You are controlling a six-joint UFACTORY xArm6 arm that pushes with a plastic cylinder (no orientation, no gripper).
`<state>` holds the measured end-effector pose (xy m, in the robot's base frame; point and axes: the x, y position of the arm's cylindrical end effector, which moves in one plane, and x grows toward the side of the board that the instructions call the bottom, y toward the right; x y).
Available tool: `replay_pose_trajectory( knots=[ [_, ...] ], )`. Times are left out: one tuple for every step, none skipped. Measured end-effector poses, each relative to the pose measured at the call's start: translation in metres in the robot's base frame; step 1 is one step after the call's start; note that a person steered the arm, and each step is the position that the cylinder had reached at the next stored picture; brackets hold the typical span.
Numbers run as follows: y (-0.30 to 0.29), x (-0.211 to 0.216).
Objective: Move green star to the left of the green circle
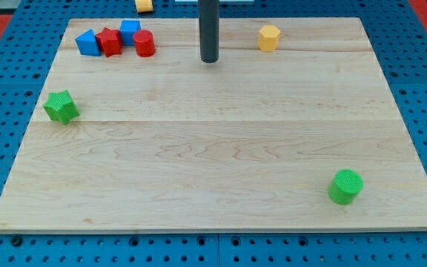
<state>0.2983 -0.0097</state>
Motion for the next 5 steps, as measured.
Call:
replay_pose_trajectory(
  knots=[
    [-0.036,0.000],
    [-0.100,0.000],
    [-0.139,0.036],
    [-0.187,0.061],
    [-0.237,0.080]
  ],
)
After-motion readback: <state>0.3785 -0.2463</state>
